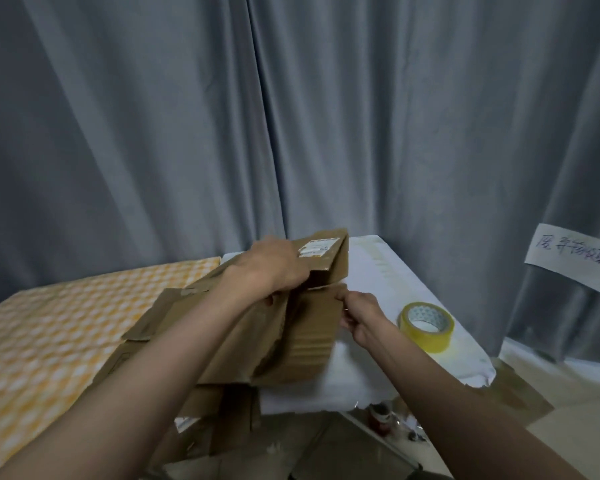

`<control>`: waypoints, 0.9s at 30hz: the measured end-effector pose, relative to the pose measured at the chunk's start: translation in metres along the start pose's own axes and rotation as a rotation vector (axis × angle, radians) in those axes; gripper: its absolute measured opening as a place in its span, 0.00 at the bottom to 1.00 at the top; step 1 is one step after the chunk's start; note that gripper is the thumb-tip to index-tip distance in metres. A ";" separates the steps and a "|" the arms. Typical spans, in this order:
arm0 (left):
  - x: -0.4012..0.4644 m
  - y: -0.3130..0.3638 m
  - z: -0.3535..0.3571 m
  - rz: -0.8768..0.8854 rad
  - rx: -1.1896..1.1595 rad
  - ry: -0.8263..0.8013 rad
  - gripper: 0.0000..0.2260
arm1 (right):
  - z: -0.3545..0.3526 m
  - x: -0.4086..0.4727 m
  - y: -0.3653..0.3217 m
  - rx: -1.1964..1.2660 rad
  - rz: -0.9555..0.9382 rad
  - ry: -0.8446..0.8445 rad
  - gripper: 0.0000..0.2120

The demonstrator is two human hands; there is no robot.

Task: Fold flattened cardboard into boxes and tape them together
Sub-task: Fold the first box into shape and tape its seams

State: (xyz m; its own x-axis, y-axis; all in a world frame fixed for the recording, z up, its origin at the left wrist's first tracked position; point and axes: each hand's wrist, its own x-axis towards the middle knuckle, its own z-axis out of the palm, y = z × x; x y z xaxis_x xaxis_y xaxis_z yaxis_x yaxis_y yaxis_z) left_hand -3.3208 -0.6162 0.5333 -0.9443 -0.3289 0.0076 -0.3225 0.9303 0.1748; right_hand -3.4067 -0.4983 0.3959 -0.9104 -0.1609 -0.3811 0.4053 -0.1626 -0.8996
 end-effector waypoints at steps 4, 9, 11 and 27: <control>-0.005 -0.022 -0.037 0.074 0.005 0.205 0.20 | 0.011 -0.017 -0.022 0.109 -0.072 -0.024 0.06; -0.012 -0.043 -0.100 0.078 -0.170 0.387 0.21 | 0.021 -0.049 -0.061 0.289 -0.135 -0.159 0.17; -0.015 -0.048 -0.118 0.056 -0.289 0.463 0.22 | 0.020 -0.061 -0.079 0.308 -0.161 -0.170 0.19; -0.009 -0.060 -0.040 -0.227 -1.349 0.291 0.16 | -0.028 -0.066 -0.144 0.283 -0.367 0.082 0.05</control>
State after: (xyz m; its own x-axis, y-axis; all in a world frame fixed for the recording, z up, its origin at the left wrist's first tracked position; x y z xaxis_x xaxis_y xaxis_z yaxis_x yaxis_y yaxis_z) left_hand -3.2903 -0.6760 0.5620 -0.7799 -0.6254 0.0243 0.0025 0.0358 0.9994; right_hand -3.4073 -0.4365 0.5446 -0.9967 0.0329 -0.0742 0.0512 -0.4551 -0.8890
